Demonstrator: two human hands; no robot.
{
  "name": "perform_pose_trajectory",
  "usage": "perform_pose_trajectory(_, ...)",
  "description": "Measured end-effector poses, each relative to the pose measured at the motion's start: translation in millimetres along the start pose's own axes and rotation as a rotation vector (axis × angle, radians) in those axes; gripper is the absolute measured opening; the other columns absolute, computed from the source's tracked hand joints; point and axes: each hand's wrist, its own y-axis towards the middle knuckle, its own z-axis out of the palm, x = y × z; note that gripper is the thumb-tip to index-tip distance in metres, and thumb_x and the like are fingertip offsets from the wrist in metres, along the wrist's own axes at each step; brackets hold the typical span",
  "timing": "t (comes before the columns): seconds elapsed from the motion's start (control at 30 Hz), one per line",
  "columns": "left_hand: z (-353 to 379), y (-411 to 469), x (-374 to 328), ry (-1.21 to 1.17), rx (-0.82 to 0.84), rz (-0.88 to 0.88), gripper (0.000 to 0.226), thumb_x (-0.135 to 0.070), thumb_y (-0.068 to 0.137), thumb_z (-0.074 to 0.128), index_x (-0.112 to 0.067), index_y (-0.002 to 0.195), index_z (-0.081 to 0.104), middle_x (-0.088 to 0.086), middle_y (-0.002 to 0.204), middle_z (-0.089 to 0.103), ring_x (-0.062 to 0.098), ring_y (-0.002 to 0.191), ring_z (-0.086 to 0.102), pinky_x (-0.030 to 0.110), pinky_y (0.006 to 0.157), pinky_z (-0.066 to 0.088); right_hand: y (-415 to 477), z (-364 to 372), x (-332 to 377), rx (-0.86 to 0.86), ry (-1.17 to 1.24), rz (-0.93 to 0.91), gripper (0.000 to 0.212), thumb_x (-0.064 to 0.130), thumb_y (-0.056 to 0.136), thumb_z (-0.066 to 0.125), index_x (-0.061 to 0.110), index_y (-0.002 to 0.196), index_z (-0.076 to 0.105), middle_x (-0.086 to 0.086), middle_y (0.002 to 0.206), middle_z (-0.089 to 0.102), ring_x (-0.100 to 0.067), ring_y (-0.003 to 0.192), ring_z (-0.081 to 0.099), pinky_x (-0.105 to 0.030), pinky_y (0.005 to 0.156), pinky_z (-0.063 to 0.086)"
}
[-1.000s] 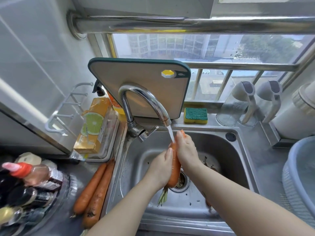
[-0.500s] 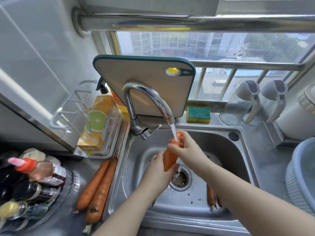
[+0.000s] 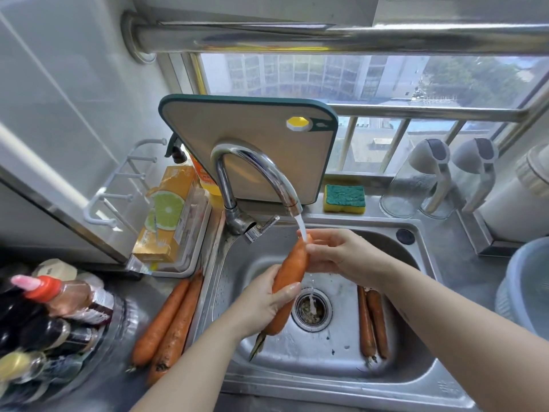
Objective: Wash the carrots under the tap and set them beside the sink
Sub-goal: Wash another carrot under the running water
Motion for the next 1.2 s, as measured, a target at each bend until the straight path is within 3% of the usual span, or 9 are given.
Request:
perform_pose_trajectory(0.2,-1.2,4.1,-5.3,0.051,0.004,0.026,0.029,-0.035,0.089,0.062,-0.028,0.114,0.05,-0.014,0.08,0.056,-0.009,0.059,0.055,0.012,0.057,0.042,-0.5,8.7,4.8,-0.217,-0.124,-0.068,0.023,0.014,0.089,0.064,0.0,0.106,0.066,-0.023,0.099,0.069,-0.029,0.09,0.07,-0.039,0.083,0.058)
perform_pose_trajectory(0.43,-13.5,2.4,-4.9,-0.033,0.105,-0.03,0.062,-0.063,0.07,0.06,-0.027,0.121,0.053,-0.012,0.086,0.062,0.004,0.078,0.062,0.027,0.074,0.053,-6.3,-0.6,11.1,0.021,-0.112,0.004,0.021,0.006,0.097,0.048,0.005,0.112,0.063,-0.014,0.099,0.069,-0.02,0.091,0.068,-0.029,0.083,0.057)
perform_pose_trajectory(0.57,-14.2,3.6,-7.3,-0.072,0.12,-0.024,0.061,-0.063,0.069,0.059,-0.029,0.12,0.052,-0.008,0.086,0.062,0.011,0.08,0.065,0.032,0.076,0.056,-4.7,-1.0,9.2,-0.038,-0.143,-0.046,0.024,0.011,0.095,0.054,0.006,0.117,0.063,-0.016,0.103,0.071,-0.024,0.094,0.069,-0.035,0.088,0.056)
perform_pose_trajectory(0.67,-14.2,4.7,-9.2,-0.015,0.119,-0.034,0.053,-0.056,0.076,0.061,-0.027,0.12,0.052,-0.01,0.086,0.062,0.004,0.076,0.062,0.025,0.071,0.053,-4.9,2.6,7.7,-0.12,-0.133,-0.07,0.015,0.013,0.093,0.058,0.009,0.104,0.068,-0.018,0.098,0.071,-0.025,0.089,0.069,-0.036,0.087,0.056)
perform_pose_trajectory(0.8,-1.8,6.5,-10.6,0.126,-0.019,0.006,0.037,-0.052,0.082,0.062,-0.033,0.112,0.05,-0.014,0.09,0.061,-0.012,0.073,0.059,0.005,0.063,0.043,0.3,13.2,1.5,-0.315,-0.23,-0.153,0.013,0.016,0.09,0.061,0.013,0.086,0.072,-0.021,0.09,0.072,-0.025,0.08,0.069,-0.039,0.082,0.058)
perform_pose_trajectory(0.9,8.0,8.4,-9.7,0.18,-0.146,0.028,0.036,-0.048,0.081,0.062,-0.033,0.112,0.051,-0.013,0.1,0.061,0.003,0.089,0.06,0.017,0.071,0.044,5.9,19.3,-2.2,-0.45,-0.258,-0.184,0.026,0.021,0.094,0.055,0.003,0.085,0.073,-0.025,0.086,0.07,-0.022,0.072,0.066,-0.04,0.077,0.059)
perform_pose_trajectory(1.03,11.3,8.5,-8.5,0.279,-0.219,0.02,0.043,-0.05,0.079,0.059,-0.028,0.115,0.05,-0.008,0.102,0.06,0.011,0.093,0.059,0.032,0.08,0.048,7.8,23.8,-4.2,-0.46,0.012,-0.11,0.033,0.025,0.099,0.046,0.003,0.093,0.07,-0.02,0.093,0.071,-0.021,0.08,0.066,-0.033,0.077,0.056)
perform_pose_trajectory(1.13,13.3,9.8,-8.3,0.291,-0.261,-0.06,0.04,-0.045,0.085,0.061,-0.032,0.118,0.043,-0.007,0.099,0.062,0.013,0.085,0.061,0.034,0.073,0.051,5.6,26.1,-11.5,-0.364,-0.078,-0.101,0.019,0.026,0.092,0.06,0.014,0.104,0.069,-0.001,0.094,0.072,-0.014,0.09,0.067,-0.031,0.085,0.054)
perform_pose_trajectory(1.2,16.5,10.9,-5.9,0.359,-0.25,-0.088,0.044,-0.045,0.086,0.06,-0.032,0.122,0.039,-0.005,0.105,0.06,0.016,0.089,0.061,0.036,0.075,0.052,7.1,25.4,-16.0,-0.389,-0.15,-0.068,0.025,0.024,0.085,0.069,0.017,0.109,0.066,0.0,0.099,0.072,-0.016,0.097,0.068,-0.035,0.091,0.054)
